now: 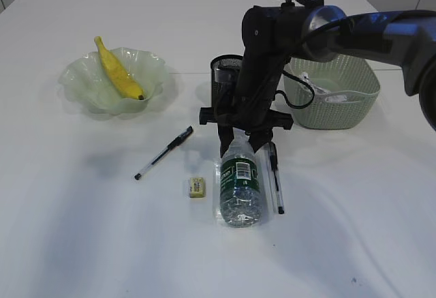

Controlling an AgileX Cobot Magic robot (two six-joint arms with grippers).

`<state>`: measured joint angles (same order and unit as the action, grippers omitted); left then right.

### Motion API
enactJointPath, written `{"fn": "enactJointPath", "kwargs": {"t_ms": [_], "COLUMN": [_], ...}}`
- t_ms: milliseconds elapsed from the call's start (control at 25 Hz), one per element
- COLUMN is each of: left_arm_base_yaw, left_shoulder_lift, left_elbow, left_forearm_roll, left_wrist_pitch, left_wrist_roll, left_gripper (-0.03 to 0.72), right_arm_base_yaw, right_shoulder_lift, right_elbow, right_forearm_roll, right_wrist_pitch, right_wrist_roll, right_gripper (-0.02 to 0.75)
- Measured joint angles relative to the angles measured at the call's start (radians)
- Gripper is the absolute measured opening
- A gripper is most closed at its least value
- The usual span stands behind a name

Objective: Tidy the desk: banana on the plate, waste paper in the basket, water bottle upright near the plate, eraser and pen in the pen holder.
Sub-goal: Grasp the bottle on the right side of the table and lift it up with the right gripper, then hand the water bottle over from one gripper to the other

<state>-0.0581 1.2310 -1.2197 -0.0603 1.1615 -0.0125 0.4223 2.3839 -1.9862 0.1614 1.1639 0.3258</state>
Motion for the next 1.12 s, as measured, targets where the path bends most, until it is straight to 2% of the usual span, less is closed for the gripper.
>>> {"fn": "enactJointPath", "kwargs": {"t_ms": [320,760,920,1120], "left_arm_base_yaw": [0.000,0.000,0.000,0.000], "left_shoulder_lift": [0.000,0.000,0.000,0.000], "left_elbow": [0.000,0.000,0.000,0.000], "left_forearm_roll": [-0.006,-0.009,-0.009,-0.012], "left_wrist_pitch": [0.000,0.000,0.000,0.002], "left_wrist_roll": [0.000,0.000,0.000,0.000], "left_gripper": [0.275,0.275,0.275,0.275], "right_arm_base_yaw": [0.000,0.000,0.000,0.000], "right_shoulder_lift": [0.003,-0.122,-0.225,-0.381], "right_elbow": [-0.113,-0.118,-0.008,0.272], "right_forearm_roll": [-0.063,-0.059,-0.059,-0.063], "right_wrist_pitch": [0.048,0.058,0.058,0.058], "right_wrist_roll": [-0.066,-0.163,-0.186,-0.216], "right_gripper": [0.350,0.347,0.347,0.347]}}
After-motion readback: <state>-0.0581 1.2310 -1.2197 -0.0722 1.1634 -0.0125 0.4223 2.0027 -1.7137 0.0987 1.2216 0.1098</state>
